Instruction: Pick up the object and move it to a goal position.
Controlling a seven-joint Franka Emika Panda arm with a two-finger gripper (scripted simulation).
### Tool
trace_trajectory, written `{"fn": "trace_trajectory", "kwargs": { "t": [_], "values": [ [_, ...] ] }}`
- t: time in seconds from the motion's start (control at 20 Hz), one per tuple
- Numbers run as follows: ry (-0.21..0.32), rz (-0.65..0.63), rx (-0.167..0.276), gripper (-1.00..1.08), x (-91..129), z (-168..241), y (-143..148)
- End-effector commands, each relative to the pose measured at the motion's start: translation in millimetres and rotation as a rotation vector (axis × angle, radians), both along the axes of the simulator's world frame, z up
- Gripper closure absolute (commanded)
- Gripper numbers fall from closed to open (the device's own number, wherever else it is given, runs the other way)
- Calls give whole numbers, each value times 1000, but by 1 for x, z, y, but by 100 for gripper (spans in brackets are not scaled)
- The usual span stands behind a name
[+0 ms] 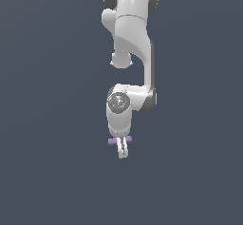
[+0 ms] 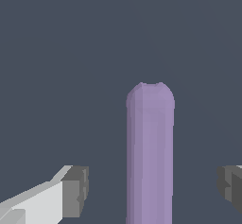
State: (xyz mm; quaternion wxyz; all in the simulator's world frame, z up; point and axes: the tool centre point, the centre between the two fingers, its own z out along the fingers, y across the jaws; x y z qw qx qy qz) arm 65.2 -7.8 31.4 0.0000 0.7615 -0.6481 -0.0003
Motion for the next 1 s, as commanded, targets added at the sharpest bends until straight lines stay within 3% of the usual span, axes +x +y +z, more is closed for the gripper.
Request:
{"fn": "trace_trajectory", "kwargs": {
  "t": [0.0, 0.25, 0.3, 0.95],
  "values": [
    [0, -1, 0, -92, 0, -11, 0],
    [0, -1, 0, -92, 1, -16, 0],
    [0, -1, 0, 108, 1, -16, 0],
    [0, -1, 0, 108, 0, -15, 1]
  ]
}}
